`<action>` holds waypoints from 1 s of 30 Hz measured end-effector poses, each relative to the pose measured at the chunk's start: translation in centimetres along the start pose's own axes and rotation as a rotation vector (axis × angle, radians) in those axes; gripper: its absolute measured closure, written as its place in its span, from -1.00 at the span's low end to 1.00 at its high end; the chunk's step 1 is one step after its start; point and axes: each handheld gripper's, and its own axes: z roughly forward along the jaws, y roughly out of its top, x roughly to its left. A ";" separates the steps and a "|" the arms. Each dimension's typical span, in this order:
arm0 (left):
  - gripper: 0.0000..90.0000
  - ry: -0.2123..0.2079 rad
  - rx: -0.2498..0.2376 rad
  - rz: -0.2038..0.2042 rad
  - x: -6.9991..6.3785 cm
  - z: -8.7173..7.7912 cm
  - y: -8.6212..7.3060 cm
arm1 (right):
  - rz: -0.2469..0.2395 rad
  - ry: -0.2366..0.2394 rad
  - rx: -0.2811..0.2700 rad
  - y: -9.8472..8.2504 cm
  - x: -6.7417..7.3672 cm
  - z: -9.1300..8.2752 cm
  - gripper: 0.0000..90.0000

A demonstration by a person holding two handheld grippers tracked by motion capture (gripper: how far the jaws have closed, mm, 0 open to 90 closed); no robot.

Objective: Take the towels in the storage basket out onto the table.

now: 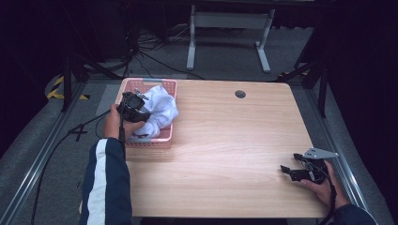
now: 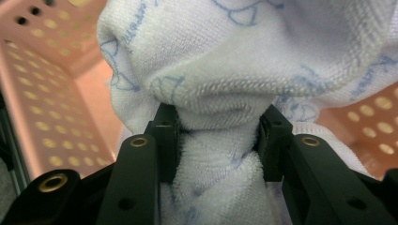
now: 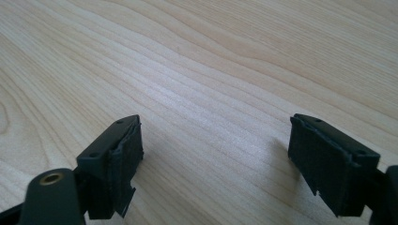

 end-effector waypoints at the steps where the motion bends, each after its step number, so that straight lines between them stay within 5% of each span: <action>1: 0.35 -0.006 -0.018 -0.005 0.2 -0.5 0.0 | 0.000 0.000 0.000 0.0 0.0 0.0 -0.59; 7: 0.35 -0.004 -0.116 -0.031 -0.1 -3.3 0.7 | 0.005 0.001 -0.002 0.0 0.0 0.0 -0.59; 17: 0.35 -0.017 -0.250 0.012 -1.4 -8.5 3.6 | 0.006 0.000 -0.002 0.0 0.0 0.0 -0.59; 30: 0.36 -0.021 -0.320 0.085 -3.1 -12.9 7.2 | 0.006 0.000 -0.002 0.0 0.0 0.0 -0.59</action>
